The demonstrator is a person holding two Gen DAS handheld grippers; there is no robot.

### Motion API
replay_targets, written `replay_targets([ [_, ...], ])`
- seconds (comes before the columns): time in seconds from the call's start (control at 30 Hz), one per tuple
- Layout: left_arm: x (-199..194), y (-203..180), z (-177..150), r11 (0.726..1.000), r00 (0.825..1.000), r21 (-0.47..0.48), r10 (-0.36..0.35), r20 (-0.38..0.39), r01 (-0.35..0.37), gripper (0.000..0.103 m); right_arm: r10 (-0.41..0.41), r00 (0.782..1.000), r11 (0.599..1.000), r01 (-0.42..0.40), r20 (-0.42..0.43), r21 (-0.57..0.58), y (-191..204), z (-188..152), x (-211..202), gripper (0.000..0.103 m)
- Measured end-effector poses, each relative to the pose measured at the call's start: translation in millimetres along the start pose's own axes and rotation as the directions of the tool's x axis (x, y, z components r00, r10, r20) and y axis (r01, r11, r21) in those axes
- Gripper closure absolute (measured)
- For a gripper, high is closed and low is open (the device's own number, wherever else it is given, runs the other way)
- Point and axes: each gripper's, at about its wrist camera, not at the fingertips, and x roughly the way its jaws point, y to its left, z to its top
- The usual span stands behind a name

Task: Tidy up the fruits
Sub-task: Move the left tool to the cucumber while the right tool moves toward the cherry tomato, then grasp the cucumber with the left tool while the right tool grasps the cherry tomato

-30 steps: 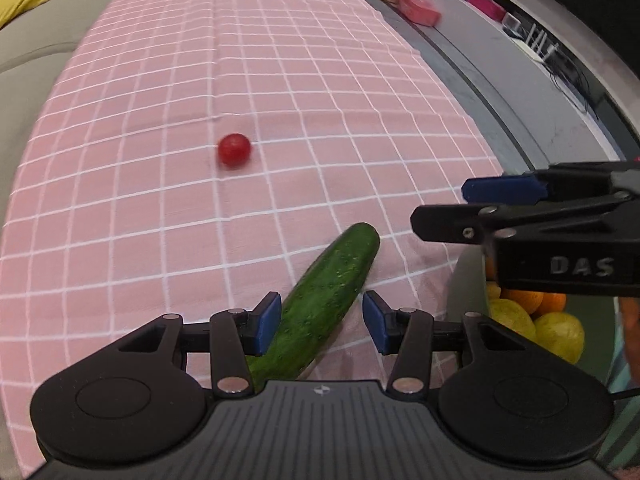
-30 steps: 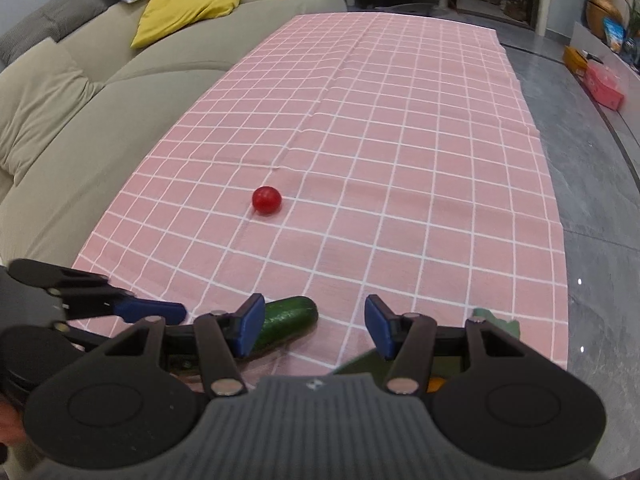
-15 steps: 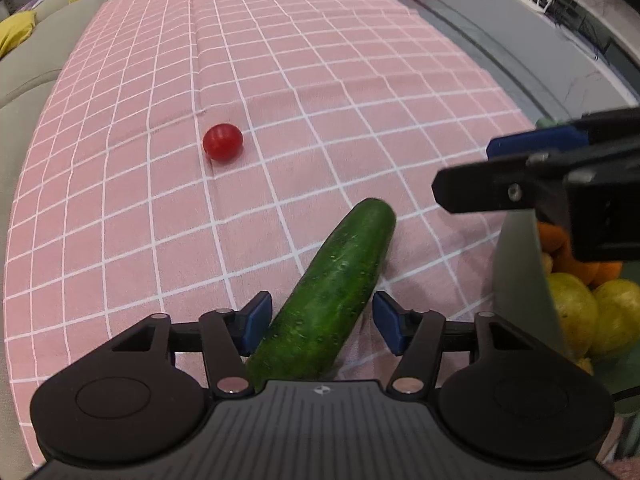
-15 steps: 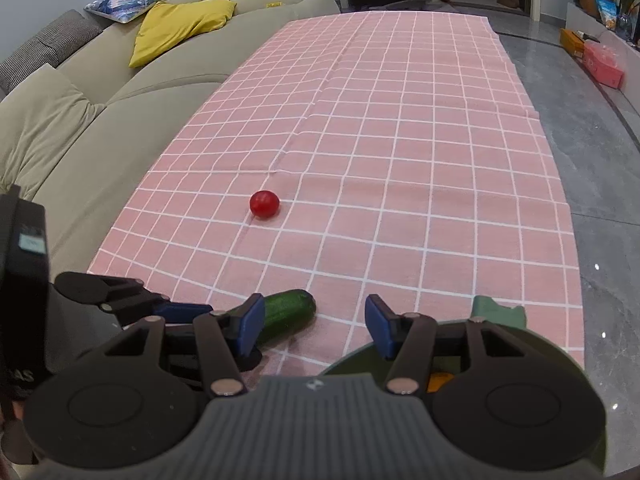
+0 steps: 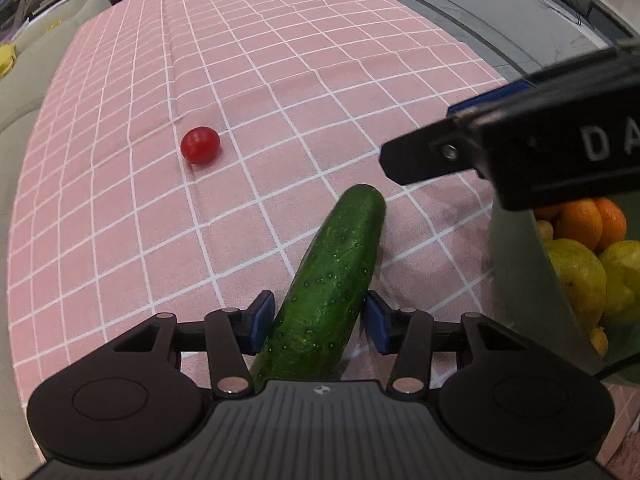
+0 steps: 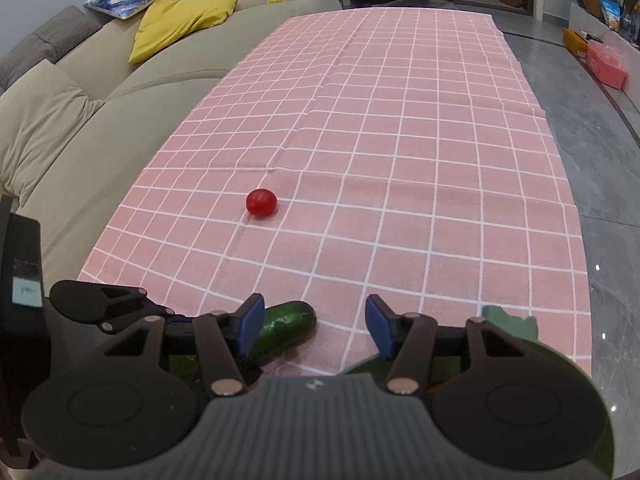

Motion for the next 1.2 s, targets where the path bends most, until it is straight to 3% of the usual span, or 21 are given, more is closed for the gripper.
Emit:
replay_targets([
  [0.1, -3.5, 3.5, -2.1, 0.999, 1.0, -0.033, 0.012, -0.002, -0.012, 0.052, 0.0, 1.0, 1.0, 0.0, 0.006, -0.015, 2.4, 3.0, 1.5, 0.05],
  [0.23, -8.2, 28.9, -4.5, 0.979, 1.0, -0.204, 0.009, 0.019, -0.005, 0.055, -0.001, 1.0, 0.999, 0.001, 0.008, -0.032, 5.5, 11.9, 6.9, 0.05],
  [0.37, -14.9, 58.3, -9.7, 0.923, 0.997, -0.385, 0.048, 0.054, -0.024, 0.055, 0.015, 1.0, 0.998, -0.016, -0.006, -0.055, 13.1, 25.6, 22.0, 0.05],
  [0.5, -19.3, 79.8, -13.5, 0.868, 0.994, -0.495, 0.087, 0.065, -0.043, 0.055, 0.031, 0.999, 0.995, -0.034, -0.031, -0.098, 26.0, 43.3, 43.6, 0.056],
  [0.63, -19.9, 98.7, -17.2, 0.807, 0.995, -0.59, 0.073, 0.07, -0.018, 0.056, 0.044, 0.997, 0.992, -0.051, -0.057, -0.116, 36.0, 60.0, 67.1, 0.059],
  [0.73, -18.9, 106.1, -17.7, 0.784, 0.993, -0.62, 0.09, 0.074, -0.024, 0.056, 0.043, 0.997, 0.989, -0.052, -0.066, -0.14, 43.9, 67.6, 84.8, 0.065],
  [0.97, -15.0, 116.4, -22.3, 0.752, 0.993, -0.658, 0.102, 0.063, -0.036, 0.057, 0.041, 0.996, 0.984, -0.054, -0.079, -0.172, 55.5, 78.5, 117.5, 0.065],
  [1.2, -8.4, 115.6, -24.2, 0.746, 0.994, -0.663, 0.102, 0.037, -0.052, 0.057, 0.007, 0.997, 0.98, -0.022, -0.077, -0.198, 58.7, 86.5, 136.9, 0.065],
])
